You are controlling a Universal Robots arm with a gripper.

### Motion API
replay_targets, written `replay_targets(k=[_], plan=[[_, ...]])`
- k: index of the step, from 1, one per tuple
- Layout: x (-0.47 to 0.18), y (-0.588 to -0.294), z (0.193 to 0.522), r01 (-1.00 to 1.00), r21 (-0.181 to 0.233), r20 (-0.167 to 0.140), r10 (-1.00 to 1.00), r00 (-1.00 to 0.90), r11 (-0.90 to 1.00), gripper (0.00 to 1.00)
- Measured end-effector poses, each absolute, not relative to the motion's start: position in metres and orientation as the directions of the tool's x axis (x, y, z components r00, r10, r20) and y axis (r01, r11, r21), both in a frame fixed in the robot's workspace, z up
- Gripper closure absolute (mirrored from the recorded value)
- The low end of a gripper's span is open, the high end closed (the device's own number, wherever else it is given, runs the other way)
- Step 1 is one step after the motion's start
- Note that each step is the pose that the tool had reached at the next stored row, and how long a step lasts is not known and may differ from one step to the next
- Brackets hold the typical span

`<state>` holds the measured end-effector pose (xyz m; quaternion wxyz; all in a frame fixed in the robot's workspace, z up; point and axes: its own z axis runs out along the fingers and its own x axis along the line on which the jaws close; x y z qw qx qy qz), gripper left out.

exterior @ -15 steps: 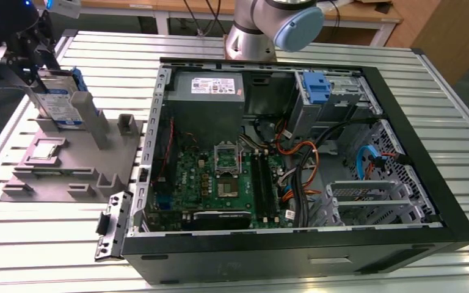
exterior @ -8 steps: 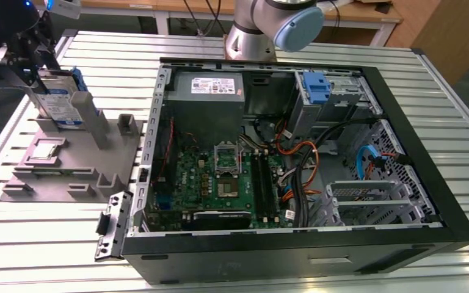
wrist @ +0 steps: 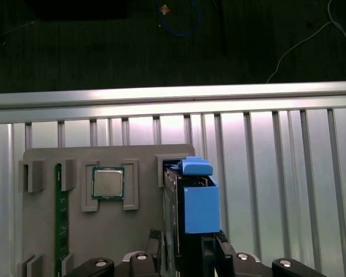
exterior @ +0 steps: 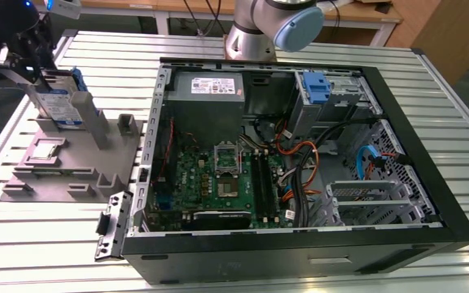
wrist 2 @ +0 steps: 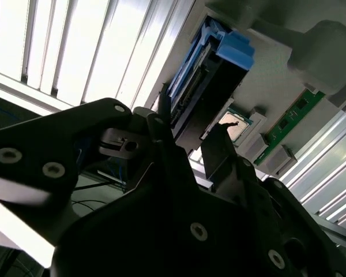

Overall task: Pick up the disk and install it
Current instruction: 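Pick up the disk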

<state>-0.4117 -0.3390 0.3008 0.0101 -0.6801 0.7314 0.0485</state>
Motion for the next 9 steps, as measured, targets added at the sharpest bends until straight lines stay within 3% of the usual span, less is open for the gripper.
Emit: replay_targets(k=[1,2,9], plan=[[-0.4117,-0.3389,0.3008,-0.996,0.057,-0.081,-0.994,-0.075,0.07,0.49],[-0.4117,-0.339,0.3008,-0.996,0.057,-0.081,-0.994,-0.075,0.07,0.55],[-0.4117,-0.339,0.3006,-0.996,0.057,-0.081,-0.994,-0.075,0.07,0.55]])
